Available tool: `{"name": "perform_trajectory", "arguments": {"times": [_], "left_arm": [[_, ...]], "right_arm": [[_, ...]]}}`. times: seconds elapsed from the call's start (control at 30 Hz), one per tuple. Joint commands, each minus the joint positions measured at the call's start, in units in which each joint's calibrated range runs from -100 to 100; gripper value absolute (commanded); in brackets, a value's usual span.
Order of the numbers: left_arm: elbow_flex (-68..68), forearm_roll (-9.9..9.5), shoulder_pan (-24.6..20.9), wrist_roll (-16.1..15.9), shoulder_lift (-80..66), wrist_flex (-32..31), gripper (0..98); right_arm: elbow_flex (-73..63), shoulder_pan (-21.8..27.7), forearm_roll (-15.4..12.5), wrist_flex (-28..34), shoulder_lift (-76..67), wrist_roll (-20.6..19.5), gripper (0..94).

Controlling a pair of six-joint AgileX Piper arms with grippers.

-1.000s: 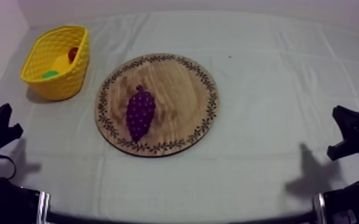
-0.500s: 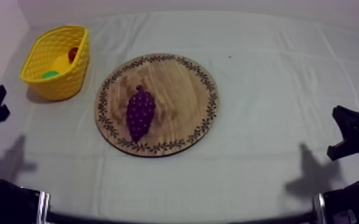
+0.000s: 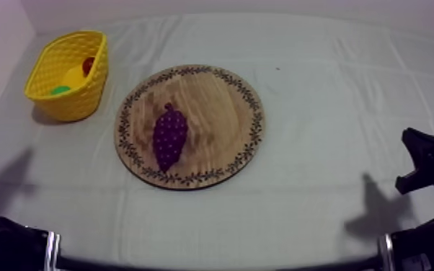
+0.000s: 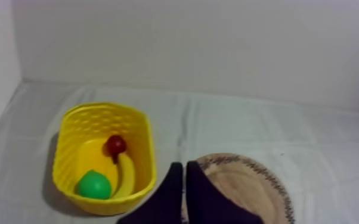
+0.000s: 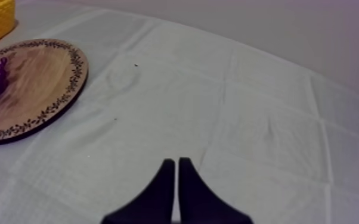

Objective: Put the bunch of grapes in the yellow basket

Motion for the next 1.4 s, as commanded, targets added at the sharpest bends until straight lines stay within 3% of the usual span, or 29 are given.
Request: {"name": "perform_trajectory", "arguments": {"times": [0.0,0.2,0.57,0.77,1.07,1.17,1.37], "left_arm": [[-11.1,-2.07,5.2,2.6,7.6,3.6,0.0],[-19.4,-5.36,11.0,6.5,19.0,8.4,0.0],[-31.9,-7.72,18.2,10.7,38.7,17.7,0.0],[-33.4,-8.03,19.7,11.4,46.9,19.4,0.0],[-33.9,-6.6,19.9,11.2,54.8,21.5,1.1],[-34.0,-6.43,19.8,11.4,56.1,22.3,10.4],[-33.7,-6.34,19.7,10.4,57.0,23.2,54.9]], "right_arm": [[0.0,0.0,0.0,0.0,0.0,0.0,0.4],[0.0,0.0,0.0,0.0,0.0,0.0,0.4],[0.0,0.0,0.0,0.0,0.0,0.0,0.4],[0.0,0.0,0.0,0.0,0.0,0.0,0.4],[0.0,0.0,0.0,0.0,0.0,0.1,0.4],[0.0,0.0,0.0,0.0,0.0,0.1,0.4],[0.0,0.0,0.0,0.0,0.0,0.1,0.4]]}}
